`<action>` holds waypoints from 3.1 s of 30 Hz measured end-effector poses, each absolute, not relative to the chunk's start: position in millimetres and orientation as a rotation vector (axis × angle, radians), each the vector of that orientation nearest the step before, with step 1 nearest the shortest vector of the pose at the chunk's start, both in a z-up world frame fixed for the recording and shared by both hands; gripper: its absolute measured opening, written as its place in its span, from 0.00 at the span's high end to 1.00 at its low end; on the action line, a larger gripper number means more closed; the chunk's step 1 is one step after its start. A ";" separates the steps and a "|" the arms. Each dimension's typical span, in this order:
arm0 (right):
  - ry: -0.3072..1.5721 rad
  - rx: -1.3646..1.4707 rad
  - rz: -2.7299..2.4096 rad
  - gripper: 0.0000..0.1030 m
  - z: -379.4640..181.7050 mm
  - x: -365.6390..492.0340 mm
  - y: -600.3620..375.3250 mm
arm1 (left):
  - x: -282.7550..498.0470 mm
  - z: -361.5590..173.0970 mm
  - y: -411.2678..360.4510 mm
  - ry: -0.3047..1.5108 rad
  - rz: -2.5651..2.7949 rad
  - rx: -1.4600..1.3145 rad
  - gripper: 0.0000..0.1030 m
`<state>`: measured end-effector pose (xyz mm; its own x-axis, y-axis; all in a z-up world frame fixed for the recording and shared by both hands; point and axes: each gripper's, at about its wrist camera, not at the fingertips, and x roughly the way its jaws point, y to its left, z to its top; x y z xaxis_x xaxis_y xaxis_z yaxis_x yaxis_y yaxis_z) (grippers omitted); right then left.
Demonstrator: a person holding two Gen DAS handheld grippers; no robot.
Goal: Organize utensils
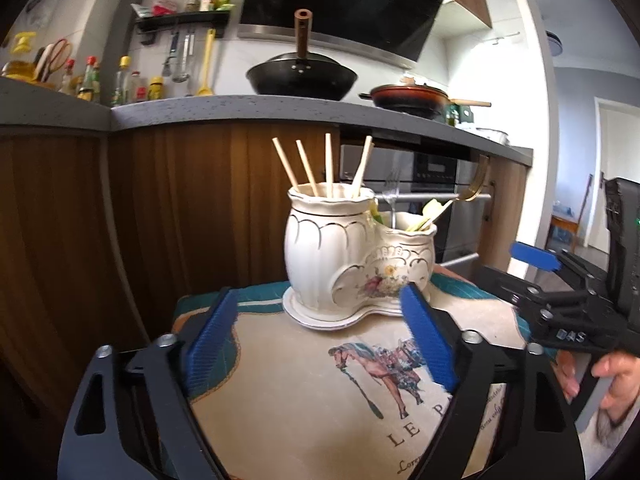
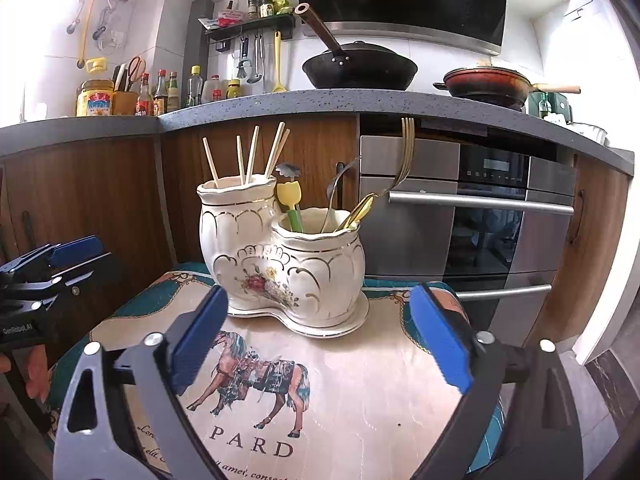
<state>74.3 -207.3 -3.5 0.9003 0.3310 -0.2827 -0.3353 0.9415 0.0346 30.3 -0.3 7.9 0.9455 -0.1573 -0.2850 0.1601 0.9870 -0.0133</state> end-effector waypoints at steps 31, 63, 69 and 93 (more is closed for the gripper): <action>0.246 -0.020 0.328 0.05 -9.1 54.7 -211.2 | 19.3 5.4 -12.9 0.228 -0.086 0.069 0.06; 0.237 -0.033 0.324 0.05 -9.9 52.6 -208.5 | 16.6 4.8 -14.4 0.212 -0.093 0.072 0.06; 0.237 -0.035 0.323 0.05 -9.7 52.2 -208.0 | 15.9 4.9 -14.6 0.210 -0.092 0.073 0.05; 0.236 -0.039 0.327 0.05 -9.4 51.3 -206.6 | 14.2 6.3 -14.9 0.205 -0.092 0.072 0.05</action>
